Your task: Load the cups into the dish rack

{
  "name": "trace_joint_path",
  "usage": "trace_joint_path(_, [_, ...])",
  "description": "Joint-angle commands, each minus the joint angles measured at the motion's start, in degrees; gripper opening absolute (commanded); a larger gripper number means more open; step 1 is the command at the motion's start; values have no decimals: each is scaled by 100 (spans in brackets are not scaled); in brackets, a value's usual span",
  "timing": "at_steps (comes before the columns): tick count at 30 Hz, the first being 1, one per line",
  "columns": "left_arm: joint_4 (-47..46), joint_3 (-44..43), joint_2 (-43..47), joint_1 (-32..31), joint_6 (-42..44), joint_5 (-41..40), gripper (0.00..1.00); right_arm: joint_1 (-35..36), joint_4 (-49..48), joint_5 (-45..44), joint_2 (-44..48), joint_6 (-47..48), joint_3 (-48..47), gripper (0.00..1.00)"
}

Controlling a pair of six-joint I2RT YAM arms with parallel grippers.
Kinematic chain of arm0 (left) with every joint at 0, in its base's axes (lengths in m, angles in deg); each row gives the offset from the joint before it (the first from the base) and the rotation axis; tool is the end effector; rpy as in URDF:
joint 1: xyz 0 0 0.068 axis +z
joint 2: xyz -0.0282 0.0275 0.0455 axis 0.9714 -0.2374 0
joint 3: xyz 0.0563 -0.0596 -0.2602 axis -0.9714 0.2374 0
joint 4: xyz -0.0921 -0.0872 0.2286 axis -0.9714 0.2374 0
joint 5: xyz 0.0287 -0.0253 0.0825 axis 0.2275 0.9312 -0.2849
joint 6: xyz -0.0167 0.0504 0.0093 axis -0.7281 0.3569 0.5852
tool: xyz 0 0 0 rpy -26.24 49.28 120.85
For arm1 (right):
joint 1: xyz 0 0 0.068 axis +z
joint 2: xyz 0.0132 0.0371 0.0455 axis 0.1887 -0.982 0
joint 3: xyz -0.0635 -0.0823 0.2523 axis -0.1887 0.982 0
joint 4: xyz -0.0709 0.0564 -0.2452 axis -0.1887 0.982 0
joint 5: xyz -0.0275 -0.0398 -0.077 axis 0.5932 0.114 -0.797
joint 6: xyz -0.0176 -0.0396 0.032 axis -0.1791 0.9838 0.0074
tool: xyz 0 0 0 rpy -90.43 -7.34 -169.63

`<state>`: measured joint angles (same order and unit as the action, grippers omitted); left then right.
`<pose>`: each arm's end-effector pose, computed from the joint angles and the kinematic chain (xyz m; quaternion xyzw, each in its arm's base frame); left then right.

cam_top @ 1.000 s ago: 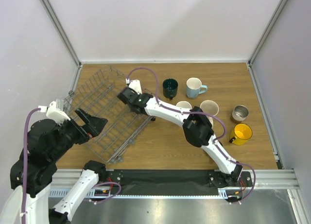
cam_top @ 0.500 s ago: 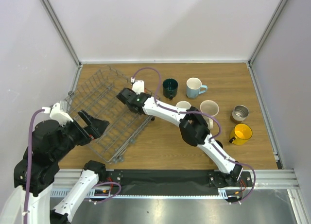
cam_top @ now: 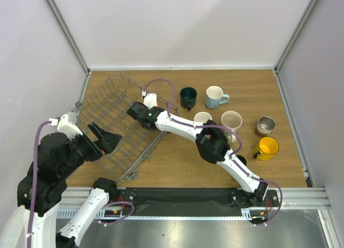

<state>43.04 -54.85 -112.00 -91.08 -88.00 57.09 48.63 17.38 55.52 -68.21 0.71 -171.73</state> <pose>0.0258 -0.0099 0.4166 -0.1600 0.8359 -0.2699 0.4504 0.2883 0.4504 0.1929 -0.0349 0.9199 0.0457 0.3880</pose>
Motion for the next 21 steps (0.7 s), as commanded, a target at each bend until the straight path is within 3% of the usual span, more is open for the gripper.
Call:
trace_joint_path(1, [-192,-24,-29,48,152,65,100,0,-356,-270,-80,32,-130,0])
trace_joint_path(4, [-175,-76,-82,48,187,74,100,8,-514,-182,-177,164,-200,0])
trace_joint_path(7, [-201,-111,-125,48,204,100,100,9,-330,-68,-422,76,-489,7])
trace_joint_path(11, [-183,-217,-178,48,248,74,100,26,-128,-50,-485,85,-596,37])
trace_joint_path(13, [-192,-200,-161,48,240,48,100,8,-102,99,-397,103,-561,44])
trace_joint_path(17, [-289,-147,-169,48,187,56,100,8,-31,179,-247,190,-481,75])
trace_joint_path(21, [-411,-138,-213,48,161,135,100,-9,145,319,-107,191,-438,79])
